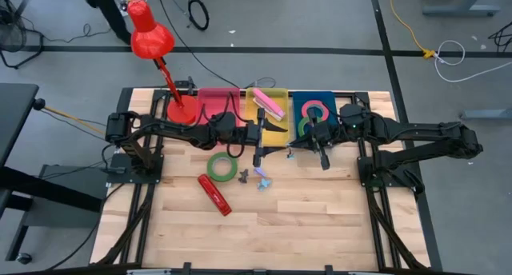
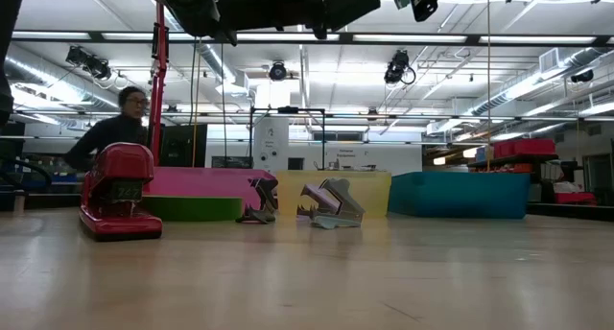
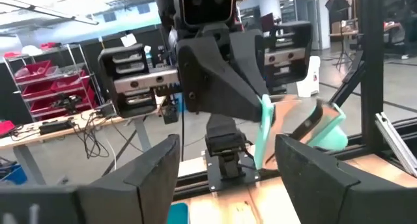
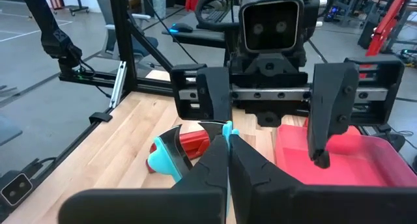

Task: Pick and place Stapler, Stapler remover, tape
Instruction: Put the right blue staple remover into the pink bin

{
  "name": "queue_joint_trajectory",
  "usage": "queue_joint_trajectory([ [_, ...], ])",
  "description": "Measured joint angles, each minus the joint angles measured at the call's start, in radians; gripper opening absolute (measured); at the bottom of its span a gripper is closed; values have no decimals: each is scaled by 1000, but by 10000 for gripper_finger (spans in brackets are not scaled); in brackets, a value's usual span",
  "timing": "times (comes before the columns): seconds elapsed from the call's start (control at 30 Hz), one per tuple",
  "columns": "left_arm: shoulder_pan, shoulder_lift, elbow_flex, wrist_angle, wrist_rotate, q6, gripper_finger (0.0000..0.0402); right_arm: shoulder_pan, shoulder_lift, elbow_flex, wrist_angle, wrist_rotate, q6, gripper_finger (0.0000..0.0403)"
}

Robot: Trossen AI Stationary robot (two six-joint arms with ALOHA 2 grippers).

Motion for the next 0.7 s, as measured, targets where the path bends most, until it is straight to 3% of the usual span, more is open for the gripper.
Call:
queue_joint_trajectory([
  [0.7,-4,-1,0,5,63,3,158,0,0,0,-7,0,0,2],
])
